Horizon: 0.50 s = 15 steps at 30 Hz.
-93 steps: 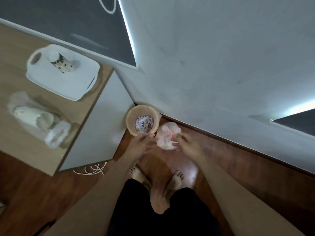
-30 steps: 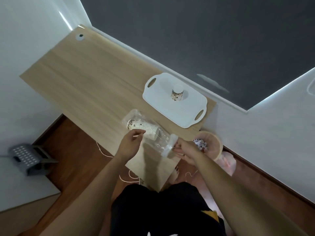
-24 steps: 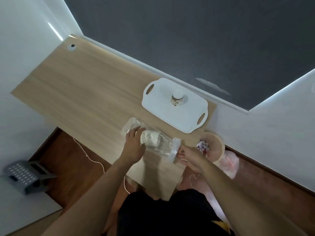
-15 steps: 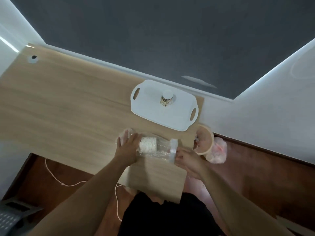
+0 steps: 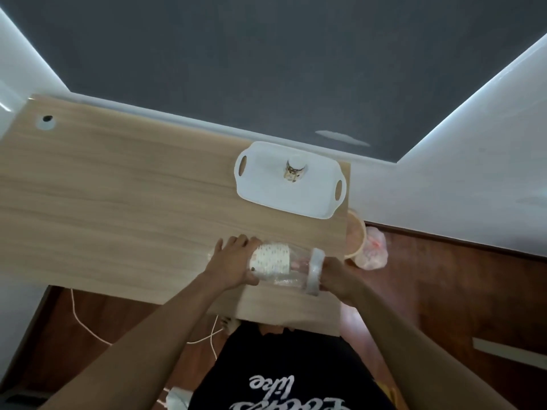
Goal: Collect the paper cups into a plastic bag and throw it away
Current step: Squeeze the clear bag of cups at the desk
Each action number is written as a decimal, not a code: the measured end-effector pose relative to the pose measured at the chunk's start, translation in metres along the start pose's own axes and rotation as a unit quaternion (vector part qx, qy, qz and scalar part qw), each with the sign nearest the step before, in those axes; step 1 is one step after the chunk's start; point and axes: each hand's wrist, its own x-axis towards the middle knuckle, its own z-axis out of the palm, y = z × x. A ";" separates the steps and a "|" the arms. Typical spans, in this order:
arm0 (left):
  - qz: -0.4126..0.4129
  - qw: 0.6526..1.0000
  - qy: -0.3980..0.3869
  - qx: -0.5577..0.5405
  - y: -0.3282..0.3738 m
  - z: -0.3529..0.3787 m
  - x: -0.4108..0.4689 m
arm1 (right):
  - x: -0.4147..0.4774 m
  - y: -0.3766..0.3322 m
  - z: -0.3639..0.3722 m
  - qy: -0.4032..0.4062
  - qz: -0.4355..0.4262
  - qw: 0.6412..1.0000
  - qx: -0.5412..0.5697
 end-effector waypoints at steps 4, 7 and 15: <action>0.010 1.000 0.005 0.011 0.002 -0.008 -0.013 | -0.005 -0.023 0.017 -0.008 -0.027 0.999 0.040; 0.015 1.000 0.016 0.016 0.013 -0.012 -0.020 | -0.009 -0.044 0.029 -0.018 -0.066 0.996 0.064; 0.030 0.994 0.100 -0.035 0.033 -0.033 -0.014 | 0.005 -0.074 0.029 0.002 -0.106 0.992 0.074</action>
